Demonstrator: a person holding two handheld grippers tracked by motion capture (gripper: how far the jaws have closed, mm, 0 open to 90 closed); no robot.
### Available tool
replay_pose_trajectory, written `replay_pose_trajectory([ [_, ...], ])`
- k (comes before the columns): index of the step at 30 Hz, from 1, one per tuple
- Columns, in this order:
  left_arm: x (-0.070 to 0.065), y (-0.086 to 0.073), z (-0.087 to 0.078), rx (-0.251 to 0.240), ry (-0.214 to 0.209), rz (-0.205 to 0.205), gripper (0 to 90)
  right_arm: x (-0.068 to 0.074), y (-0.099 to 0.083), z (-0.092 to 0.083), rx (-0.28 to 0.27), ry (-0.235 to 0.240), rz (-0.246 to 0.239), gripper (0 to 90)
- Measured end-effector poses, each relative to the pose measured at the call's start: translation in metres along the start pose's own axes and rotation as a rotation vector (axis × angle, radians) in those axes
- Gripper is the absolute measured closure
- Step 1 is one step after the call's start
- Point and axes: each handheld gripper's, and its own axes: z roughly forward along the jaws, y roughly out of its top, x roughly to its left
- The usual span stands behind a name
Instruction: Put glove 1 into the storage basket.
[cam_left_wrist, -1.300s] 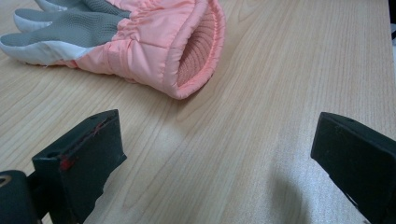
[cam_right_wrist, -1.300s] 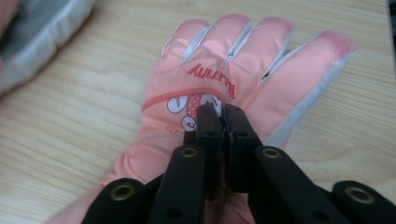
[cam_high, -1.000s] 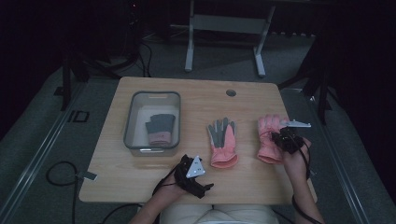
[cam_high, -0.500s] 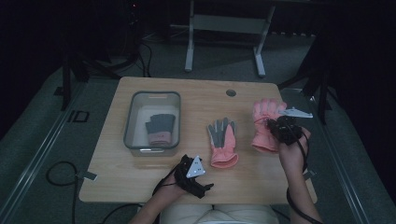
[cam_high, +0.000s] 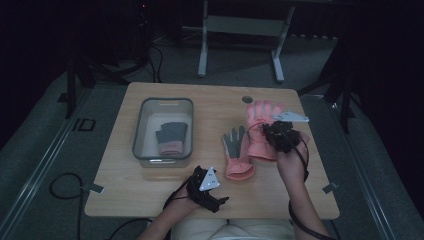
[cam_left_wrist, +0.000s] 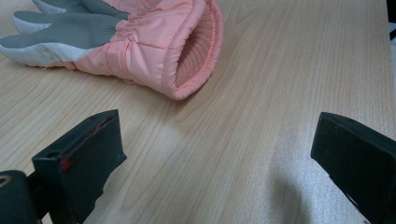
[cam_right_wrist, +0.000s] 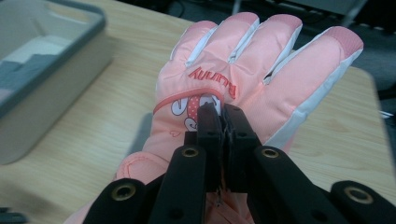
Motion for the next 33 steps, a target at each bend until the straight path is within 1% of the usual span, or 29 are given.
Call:
replay_pose_trajectory([
  [1,0.000,0.000,0.000,0.000,0.000,0.000,1.9,0.000,0.000,0.000,0.000,0.000,0.000,86.9],
  [2,0.000,0.000,0.000,0.002,-0.001,0.001,1.9,0.011,0.002,0.004,0.014,0.018,-0.007,86.9],
  [5,0.000,0.000,0.000,0.000,0.000,0.005,1.9,0.026,0.003,0.011,0.026,0.034,-0.014,86.9],
  [7,0.000,0.000,0.000,-0.001,0.000,0.005,1.9,0.034,0.003,0.016,0.042,0.032,-0.021,86.9],
  [11,0.000,0.000,-0.001,-0.005,-0.002,0.004,1.9,0.048,-0.002,0.030,0.078,0.033,-0.038,86.9],
  [14,-0.001,0.000,-0.001,-0.006,-0.004,0.003,1.9,0.053,-0.010,0.043,0.120,0.029,-0.050,86.9],
  [19,0.000,0.000,-0.001,-0.003,-0.009,0.004,1.9,0.054,-0.025,0.066,0.192,0.020,-0.070,86.8],
  [22,0.000,0.000,-0.001,-0.001,-0.006,0.008,1.9,0.050,-0.034,0.076,0.215,0.024,-0.070,86.7],
  [24,0.000,0.000,-0.001,-0.002,-0.007,0.006,1.9,0.047,-0.037,0.077,0.222,0.047,-0.073,86.8],
  [26,0.000,0.000,-0.001,-0.003,-0.006,0.005,1.9,0.044,-0.038,0.076,0.227,0.055,-0.084,86.7],
  [28,-0.001,0.000,-0.001,-0.004,-0.005,0.002,1.9,0.040,-0.040,0.076,0.232,0.082,-0.082,86.4],
  [30,-0.001,0.000,0.000,-0.004,-0.006,-0.001,1.9,0.036,-0.042,0.077,0.233,0.107,-0.096,85.3],
  [33,0.000,0.000,0.000,0.002,-0.006,0.004,1.9,0.032,-0.041,0.079,0.233,0.139,-0.079,81.4],
])
